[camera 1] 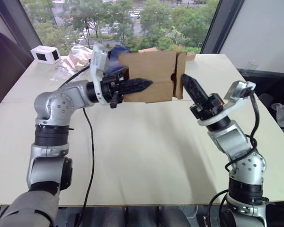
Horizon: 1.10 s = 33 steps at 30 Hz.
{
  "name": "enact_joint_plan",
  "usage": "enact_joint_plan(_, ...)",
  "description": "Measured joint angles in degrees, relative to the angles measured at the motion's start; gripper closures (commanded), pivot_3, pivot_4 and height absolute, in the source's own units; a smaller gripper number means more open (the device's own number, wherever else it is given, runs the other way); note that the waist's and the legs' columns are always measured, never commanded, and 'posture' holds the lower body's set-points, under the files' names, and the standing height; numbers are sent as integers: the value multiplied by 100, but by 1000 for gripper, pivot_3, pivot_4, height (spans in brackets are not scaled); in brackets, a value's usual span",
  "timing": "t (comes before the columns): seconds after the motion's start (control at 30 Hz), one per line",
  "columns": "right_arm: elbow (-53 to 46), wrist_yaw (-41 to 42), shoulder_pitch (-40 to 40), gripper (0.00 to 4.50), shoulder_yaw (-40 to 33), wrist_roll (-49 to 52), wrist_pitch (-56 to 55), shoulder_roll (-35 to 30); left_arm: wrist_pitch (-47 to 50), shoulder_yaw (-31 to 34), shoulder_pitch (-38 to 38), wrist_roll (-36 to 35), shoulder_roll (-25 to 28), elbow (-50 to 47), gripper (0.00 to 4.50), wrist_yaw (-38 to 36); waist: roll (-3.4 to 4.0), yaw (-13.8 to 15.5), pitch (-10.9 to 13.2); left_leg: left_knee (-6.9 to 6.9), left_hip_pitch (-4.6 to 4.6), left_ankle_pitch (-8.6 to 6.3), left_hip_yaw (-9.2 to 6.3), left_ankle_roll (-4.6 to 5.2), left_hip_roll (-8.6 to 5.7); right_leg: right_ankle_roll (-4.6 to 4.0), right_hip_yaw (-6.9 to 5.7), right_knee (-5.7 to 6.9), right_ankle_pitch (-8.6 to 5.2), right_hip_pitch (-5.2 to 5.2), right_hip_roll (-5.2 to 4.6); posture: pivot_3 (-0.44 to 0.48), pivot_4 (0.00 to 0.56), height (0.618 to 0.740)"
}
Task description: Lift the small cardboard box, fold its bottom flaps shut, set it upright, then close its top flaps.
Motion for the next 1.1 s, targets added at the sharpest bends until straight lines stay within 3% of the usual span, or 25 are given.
enact_joint_plan(0.3,-86,-17,-36,4040,215,-44,47,80,0,0,3,0,-38,-1,4500,33,0,0,0,0,0,0,0,0,0,0,0,0,0,0,0,0,150,740)
enact_joint_plan(0.7,-596,-40,147,4040,300,801,358,-32,115,-7,-11,-106,-21,20,4500,-368,1,-1,0,-1,0,0,0,0,0,0,0,-1,0,0,0,0,150,740)
enact_joint_plan(0.97,-771,-123,475,4040,-66,1162,398,-695,127,76,-167,-226,-43,140,4500,-400,0,8,0,-1,-1,0,0,0,-1,0,0,-2,0,2,0,0,150,740)
enact_joint_plan(1.0,-794,-124,500,4292,-120,1198,391,-723,127,80,-168,-236,-43,140,4500,-401,0,9,0,-1,-1,0,0,1,-1,0,0,-2,0,2,-1,0,150,740)
enact_joint_plan(1.1,-826,-141,567,4292,-335,1334,295,-818,126,83,-168,-238,-43,140,4500,-400,0,2,0,-1,0,0,0,1,-1,0,0,-2,0,2,0,0,150,740)
